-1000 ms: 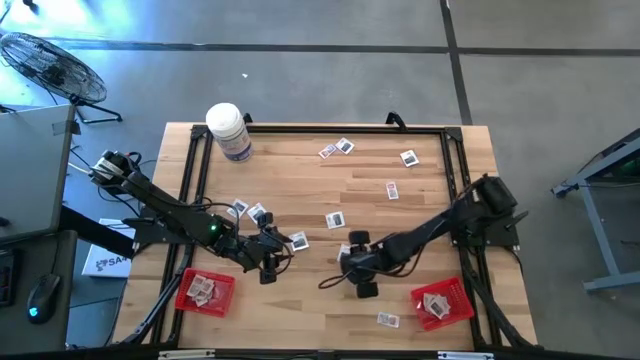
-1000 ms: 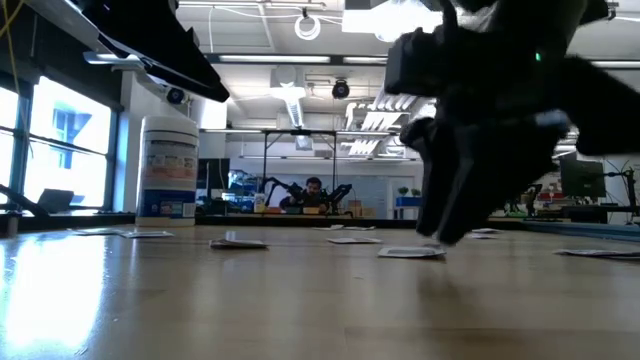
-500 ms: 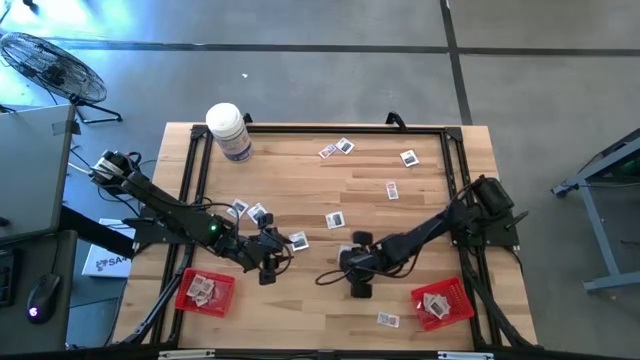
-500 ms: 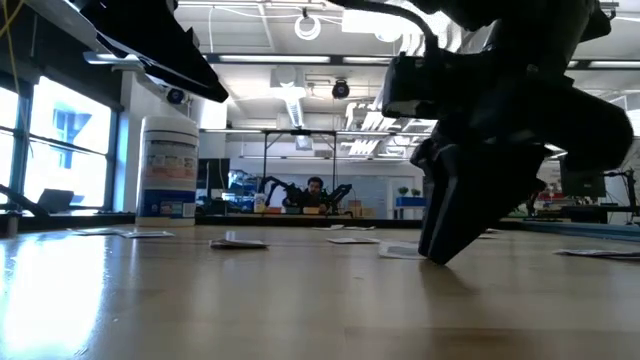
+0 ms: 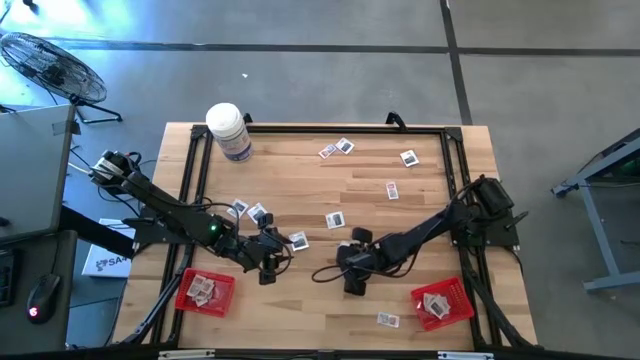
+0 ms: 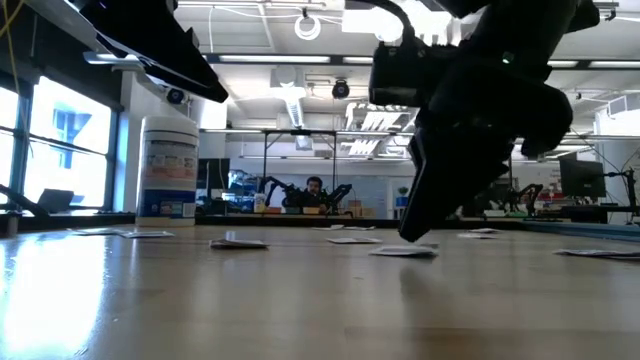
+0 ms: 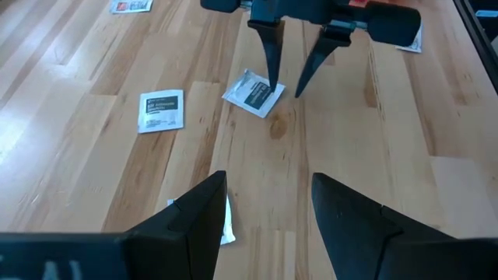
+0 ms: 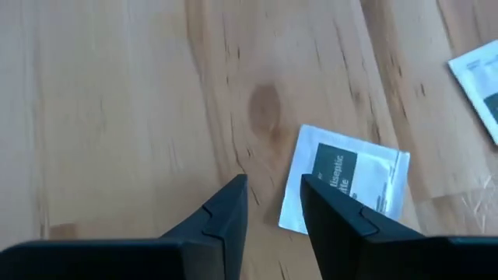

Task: Pick & Place First Aid Supplies
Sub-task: Put the towelette pack into the right red bin

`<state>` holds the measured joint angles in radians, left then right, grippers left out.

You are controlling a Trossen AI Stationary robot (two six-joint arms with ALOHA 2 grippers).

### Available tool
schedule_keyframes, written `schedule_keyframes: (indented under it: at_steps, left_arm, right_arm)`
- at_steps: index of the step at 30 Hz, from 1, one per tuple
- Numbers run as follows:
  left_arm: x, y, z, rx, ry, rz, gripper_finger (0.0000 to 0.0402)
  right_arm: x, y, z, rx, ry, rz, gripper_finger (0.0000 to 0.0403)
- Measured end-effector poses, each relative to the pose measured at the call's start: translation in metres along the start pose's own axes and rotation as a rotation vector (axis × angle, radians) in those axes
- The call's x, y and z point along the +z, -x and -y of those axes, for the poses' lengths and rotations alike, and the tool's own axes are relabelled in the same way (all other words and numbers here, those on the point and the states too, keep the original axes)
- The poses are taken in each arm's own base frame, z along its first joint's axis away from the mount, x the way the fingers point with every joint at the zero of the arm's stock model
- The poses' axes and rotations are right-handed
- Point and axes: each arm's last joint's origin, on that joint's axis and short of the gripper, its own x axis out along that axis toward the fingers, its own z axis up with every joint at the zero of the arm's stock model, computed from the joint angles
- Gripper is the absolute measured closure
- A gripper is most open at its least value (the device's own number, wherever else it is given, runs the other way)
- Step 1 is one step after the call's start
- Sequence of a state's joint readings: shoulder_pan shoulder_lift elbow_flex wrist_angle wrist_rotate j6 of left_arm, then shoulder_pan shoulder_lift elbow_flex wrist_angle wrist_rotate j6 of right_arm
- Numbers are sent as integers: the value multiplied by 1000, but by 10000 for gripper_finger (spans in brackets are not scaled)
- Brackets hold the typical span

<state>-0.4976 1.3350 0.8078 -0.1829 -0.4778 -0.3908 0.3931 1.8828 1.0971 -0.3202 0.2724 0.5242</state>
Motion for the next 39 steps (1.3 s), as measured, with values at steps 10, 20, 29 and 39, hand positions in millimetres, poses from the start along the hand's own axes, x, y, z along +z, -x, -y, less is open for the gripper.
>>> schedule_keyframes:
  at_steps: [10, 20, 29, 39]
  left_arm:
    - [0, 0, 0, 0, 0, 1, 215]
    - [0, 0, 0, 0, 0, 0, 215]
    - [0, 0, 0, 0, 0, 1, 215]
    - [0, 0, 0, 0, 0, 0, 215]
  right_arm:
    - [-5, -1, 8, -38, -1, -74, 290]
    - [-9, -8, 23, -29, -56, -131, 308]
    - [-24, -18, 34, -30, -122, -111, 375]
    - [-17, 4, 33, 20, -177, -55, 401]
